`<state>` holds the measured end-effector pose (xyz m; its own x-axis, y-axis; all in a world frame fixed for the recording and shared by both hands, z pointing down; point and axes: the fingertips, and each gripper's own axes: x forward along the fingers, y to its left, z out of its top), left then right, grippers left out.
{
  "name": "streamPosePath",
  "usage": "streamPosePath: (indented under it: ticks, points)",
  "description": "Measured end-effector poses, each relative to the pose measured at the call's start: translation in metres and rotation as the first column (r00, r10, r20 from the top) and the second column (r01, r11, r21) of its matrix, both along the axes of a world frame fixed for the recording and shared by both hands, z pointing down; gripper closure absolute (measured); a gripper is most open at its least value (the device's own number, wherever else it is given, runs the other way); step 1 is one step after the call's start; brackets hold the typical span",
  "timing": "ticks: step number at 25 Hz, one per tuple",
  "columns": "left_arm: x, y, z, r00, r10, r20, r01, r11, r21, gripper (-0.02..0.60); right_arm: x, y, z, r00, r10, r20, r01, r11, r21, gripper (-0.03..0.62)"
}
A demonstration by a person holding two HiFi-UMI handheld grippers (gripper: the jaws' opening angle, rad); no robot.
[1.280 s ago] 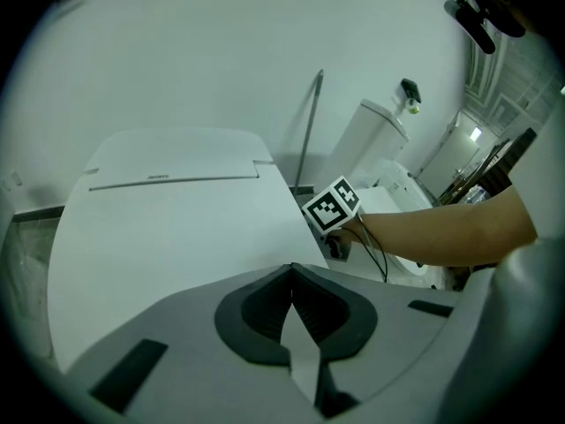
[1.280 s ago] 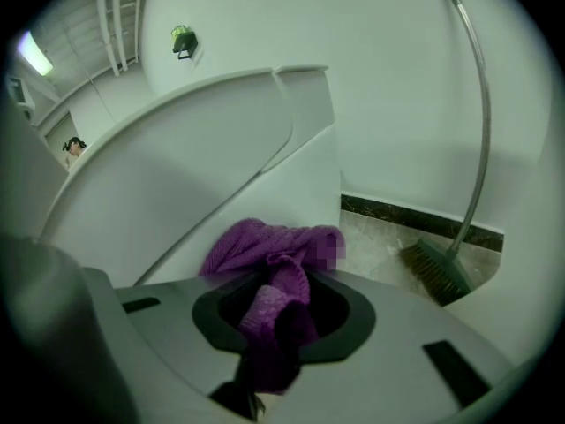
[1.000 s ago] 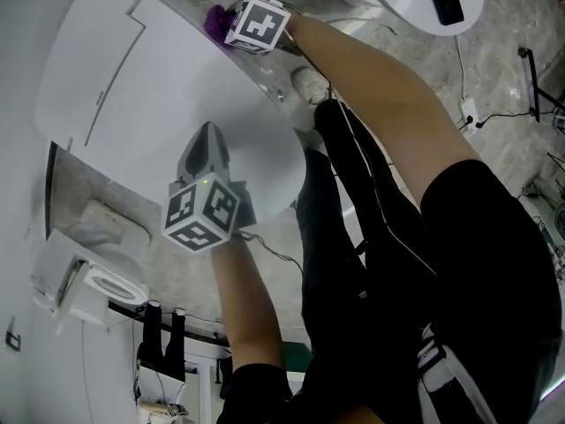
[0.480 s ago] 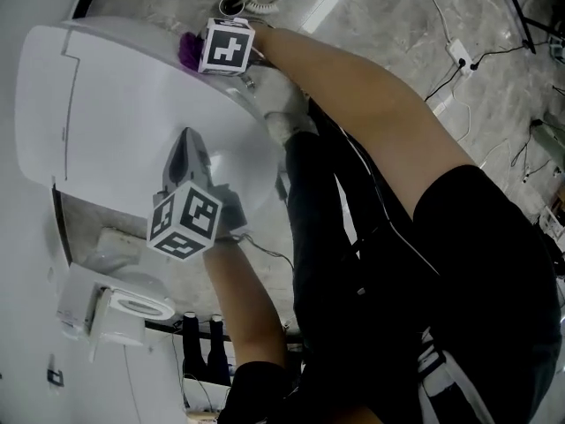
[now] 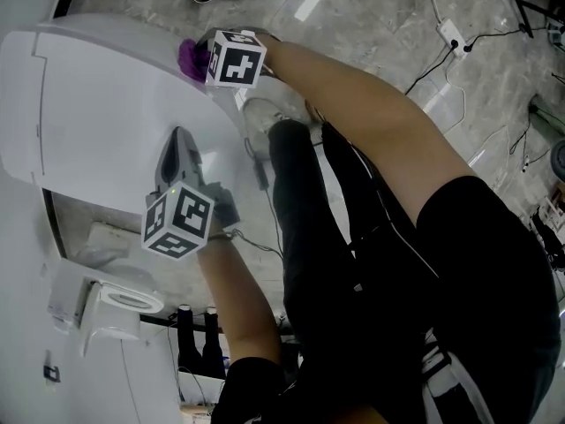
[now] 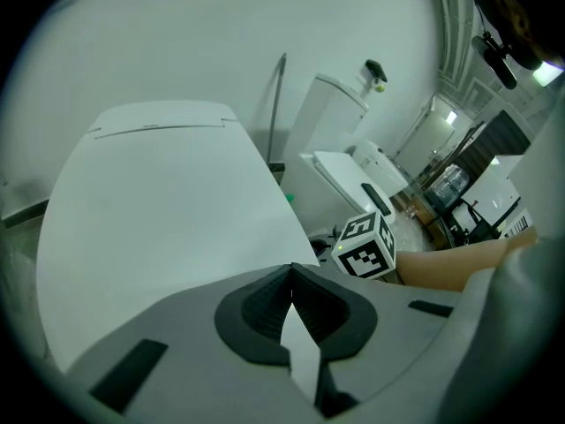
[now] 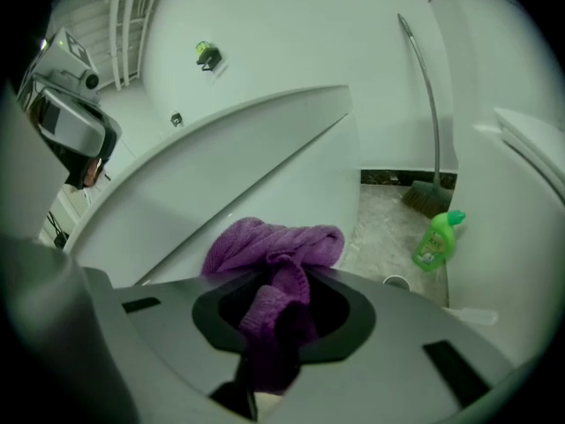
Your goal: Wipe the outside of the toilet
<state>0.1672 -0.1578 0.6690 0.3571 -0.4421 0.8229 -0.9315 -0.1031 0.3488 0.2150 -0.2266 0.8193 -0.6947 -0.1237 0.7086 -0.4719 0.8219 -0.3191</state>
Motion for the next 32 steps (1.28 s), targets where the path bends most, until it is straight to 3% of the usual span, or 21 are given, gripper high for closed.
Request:
streamPosePath:
  ticks: [4, 9, 18, 25, 32]
  points:
    - [0.014, 0.028, -0.002, 1.000, -0.030, 0.010, 0.030, 1.000, 0.008, 0.576, 0.008, 0.027, -0.001, 0.997, -0.060, -0.042, 0.062, 0.998, 0.031, 0.506]
    - [0.025, 0.077, -0.011, 0.993, -0.122, -0.008, 0.122, 0.992, 0.028, 0.577, 0.010, 0.064, -0.015, 0.984, -0.132, -0.121, 0.143, 0.986, 0.082, 0.505]
    - [0.015, 0.174, -0.024, 0.945, -0.327, -0.008, 0.327, 0.945, -0.017, 0.577, 0.005, 0.124, -0.037, 0.950, -0.208, -0.234, 0.240, 0.964, 0.117, 0.505]
    - [-0.004, 0.229, -0.021, 0.905, -0.426, 0.016, 0.426, 0.903, -0.057, 0.575, 0.008, 0.176, -0.029, 0.948, -0.203, -0.246, 0.206, 0.979, -0.017, 0.505]
    - [-0.012, 0.287, 0.002, 0.878, -0.478, -0.008, 0.476, 0.875, -0.091, 0.575, 0.002, 0.224, -0.018, 0.945, -0.180, -0.273, 0.167, 0.983, -0.073, 0.505]
